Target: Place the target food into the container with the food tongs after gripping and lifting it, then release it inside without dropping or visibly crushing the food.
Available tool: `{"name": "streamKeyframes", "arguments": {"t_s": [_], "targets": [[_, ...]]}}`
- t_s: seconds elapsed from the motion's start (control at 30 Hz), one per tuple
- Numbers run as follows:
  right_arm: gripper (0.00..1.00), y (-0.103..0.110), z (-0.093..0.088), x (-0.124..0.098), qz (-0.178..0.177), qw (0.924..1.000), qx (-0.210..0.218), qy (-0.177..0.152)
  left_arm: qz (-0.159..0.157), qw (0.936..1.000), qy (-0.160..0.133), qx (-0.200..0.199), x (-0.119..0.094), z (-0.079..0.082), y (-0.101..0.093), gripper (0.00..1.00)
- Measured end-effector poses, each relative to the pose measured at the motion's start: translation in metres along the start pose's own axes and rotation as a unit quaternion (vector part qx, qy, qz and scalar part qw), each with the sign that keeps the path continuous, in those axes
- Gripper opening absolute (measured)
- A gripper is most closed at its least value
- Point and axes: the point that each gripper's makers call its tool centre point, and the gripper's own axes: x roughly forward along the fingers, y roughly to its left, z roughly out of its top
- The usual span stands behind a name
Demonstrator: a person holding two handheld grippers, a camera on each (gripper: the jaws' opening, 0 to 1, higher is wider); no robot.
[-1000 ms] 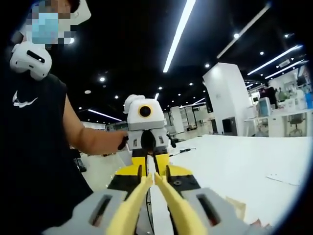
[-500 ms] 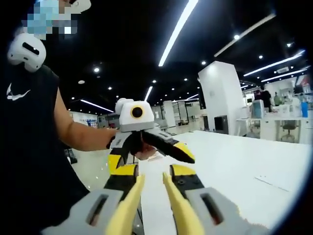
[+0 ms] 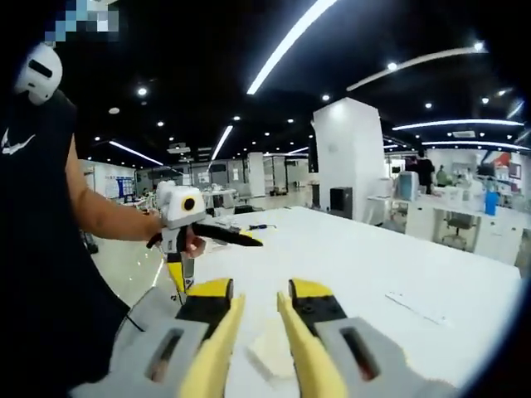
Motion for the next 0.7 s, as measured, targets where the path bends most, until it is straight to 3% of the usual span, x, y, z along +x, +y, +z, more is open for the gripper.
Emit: {"name": "streamKeyframes", "arguments": {"t_s": [0.13,0.3,0.43,0.47,0.53,0.6,0.7], "targets": [[0.26,-0.007,-0.010,-0.008,-0.012,0.9998,-0.009,0.013,0.011,0.9985,0.028,-0.045,-0.012,-0.045,-0.002,1.00],[0.27,-0.018,-0.030,-0.015,-0.041,0.9980,-0.004,0.048,-0.002,0.9993,-0.005,-0.037,-0.021,-0.069,-0.020,1.00],[0.27,-0.027,-0.041,-0.021,-0.060,0.9965,-0.007,0.058,0.027,0.9993,0.003,-0.024,-0.024,-0.090,-0.019,1.00],[0.27,-0.029,-0.045,-0.024,-0.063,0.9963,-0.002,0.058,0.043,0.9987,0.022,0.017,-0.027,-0.109,-0.019,1.00],[0.26,-0.033,-0.050,-0.028,-0.075,0.9952,0.000,0.063,0.041,0.9982,0.045,0.000,-0.028,-0.132,-0.026,1.00],[0.26,-0.038,-0.055,-0.031,-0.088,0.9938,0.000,0.068,0.041,0.9983,0.042,-0.001,-0.029,-0.137,-0.028,1.00],[0.26,-0.042,-0.061,-0.038,-0.099,0.9926,-0.010,0.070,0.056,0.9956,0.040,-0.064,-0.033,-0.145,-0.022,0.99]]}}
